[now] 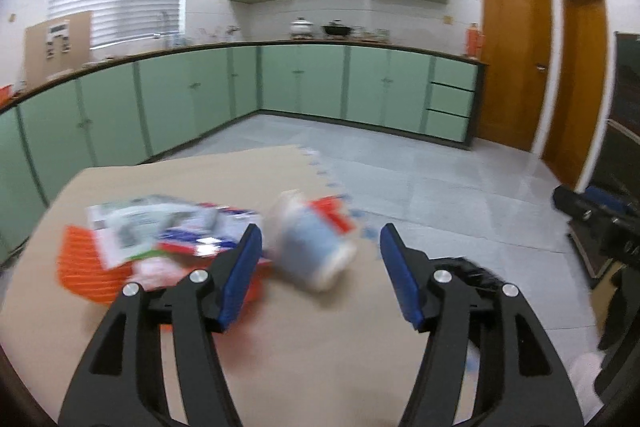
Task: Collect trash
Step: 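Grasp the white-and-green plastic packet with the left tool while the right tool grasps the white paper cup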
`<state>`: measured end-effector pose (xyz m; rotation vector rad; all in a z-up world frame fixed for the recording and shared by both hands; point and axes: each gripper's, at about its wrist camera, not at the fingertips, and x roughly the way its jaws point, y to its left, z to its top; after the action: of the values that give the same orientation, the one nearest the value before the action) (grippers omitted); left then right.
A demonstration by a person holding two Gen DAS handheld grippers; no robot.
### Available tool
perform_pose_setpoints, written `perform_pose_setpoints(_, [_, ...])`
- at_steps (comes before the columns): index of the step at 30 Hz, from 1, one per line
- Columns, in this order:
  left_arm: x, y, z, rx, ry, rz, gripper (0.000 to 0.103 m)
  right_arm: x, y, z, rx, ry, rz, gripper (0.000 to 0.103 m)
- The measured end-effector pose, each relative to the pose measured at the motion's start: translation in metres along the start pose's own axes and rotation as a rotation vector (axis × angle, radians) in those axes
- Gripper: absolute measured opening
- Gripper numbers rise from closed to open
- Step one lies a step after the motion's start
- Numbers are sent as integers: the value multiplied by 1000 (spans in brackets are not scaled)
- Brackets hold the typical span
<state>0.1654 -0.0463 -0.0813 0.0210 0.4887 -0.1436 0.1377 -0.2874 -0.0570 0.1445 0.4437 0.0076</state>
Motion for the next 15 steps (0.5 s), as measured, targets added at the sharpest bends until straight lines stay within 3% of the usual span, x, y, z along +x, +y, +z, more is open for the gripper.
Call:
perform_pose_setpoints(9, [-18, 67, -7, -52, 1, 138, 60, 29, 72, -9, -71, 30, 111, 97])
perform_pose_setpoints(15, [-21, 94, -13, -79, 5, 184, 60, 59, 116, -17, -125, 79, 164, 97])
